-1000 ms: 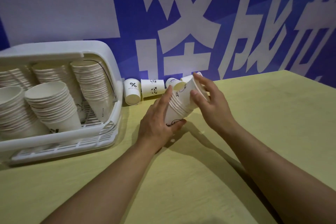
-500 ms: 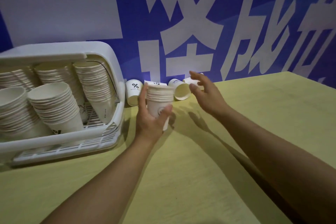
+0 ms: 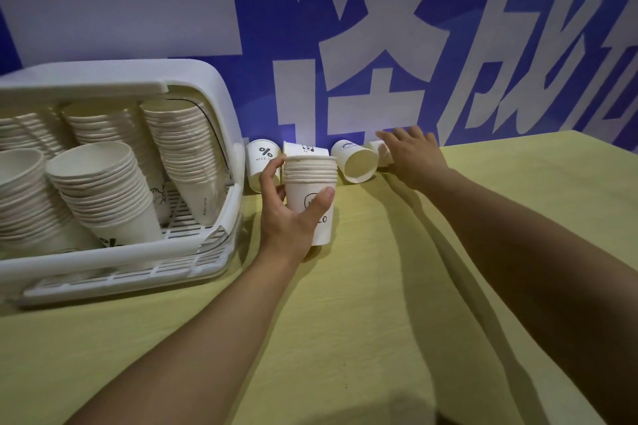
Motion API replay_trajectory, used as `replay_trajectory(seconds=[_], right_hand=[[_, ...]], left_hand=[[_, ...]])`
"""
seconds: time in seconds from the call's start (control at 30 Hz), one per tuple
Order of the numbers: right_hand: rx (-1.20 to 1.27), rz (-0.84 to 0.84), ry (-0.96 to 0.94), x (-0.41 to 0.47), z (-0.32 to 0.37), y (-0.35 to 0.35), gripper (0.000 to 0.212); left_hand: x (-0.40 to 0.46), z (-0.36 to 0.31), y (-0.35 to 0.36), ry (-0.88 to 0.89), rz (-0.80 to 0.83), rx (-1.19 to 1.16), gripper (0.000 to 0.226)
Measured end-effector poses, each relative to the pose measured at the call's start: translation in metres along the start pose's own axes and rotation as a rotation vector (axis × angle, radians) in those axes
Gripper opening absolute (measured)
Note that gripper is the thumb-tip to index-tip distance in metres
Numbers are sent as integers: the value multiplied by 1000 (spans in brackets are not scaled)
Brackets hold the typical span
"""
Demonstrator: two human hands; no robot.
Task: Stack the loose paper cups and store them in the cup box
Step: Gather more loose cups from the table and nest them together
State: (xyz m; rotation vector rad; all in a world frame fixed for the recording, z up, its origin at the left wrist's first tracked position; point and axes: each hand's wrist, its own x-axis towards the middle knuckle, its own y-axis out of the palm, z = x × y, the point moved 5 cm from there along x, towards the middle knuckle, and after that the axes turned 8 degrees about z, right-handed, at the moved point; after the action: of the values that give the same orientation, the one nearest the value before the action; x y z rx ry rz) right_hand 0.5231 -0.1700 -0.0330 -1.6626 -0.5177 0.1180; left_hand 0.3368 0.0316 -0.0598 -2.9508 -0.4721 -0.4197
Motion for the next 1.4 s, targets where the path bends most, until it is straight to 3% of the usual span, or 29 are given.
replay_trajectory(seconds=[0.33,0.4,0.5,0.63,0.77,0.93,1.0,1.1,1.23,1.4], right_hand=[[-18,-59,-18,-35,-25,-9,53],[36,-41,5,-43,-29,-13,59],[370,-129,75,-55,-34,-26,76],[896,-333,131,-72,-30,-50,78],[1059,-376,16,-98,3,-72,68],[1178,-326,-149,-119,47,-80,75],[1231,-283,-219,-121,58,-79,64],[1346,-234,-144,-119,62,-76,26],[1382,-264,-99,-118,60,-76,15],[1391,-172,-66,-115,62,-73,63]], left_hand=[[0,0,4,21,53,-4,72],[0,-1,3,31,63,-19,73],[-2,-2,4,48,97,-39,76],[-9,-7,13,85,231,7,80],[-16,-11,23,115,392,81,82],[-19,-11,26,107,485,68,93],[-19,-11,26,117,482,59,97],[-17,-11,26,106,477,40,95],[-17,-12,26,101,452,18,95],[-15,-11,24,109,426,27,87]])
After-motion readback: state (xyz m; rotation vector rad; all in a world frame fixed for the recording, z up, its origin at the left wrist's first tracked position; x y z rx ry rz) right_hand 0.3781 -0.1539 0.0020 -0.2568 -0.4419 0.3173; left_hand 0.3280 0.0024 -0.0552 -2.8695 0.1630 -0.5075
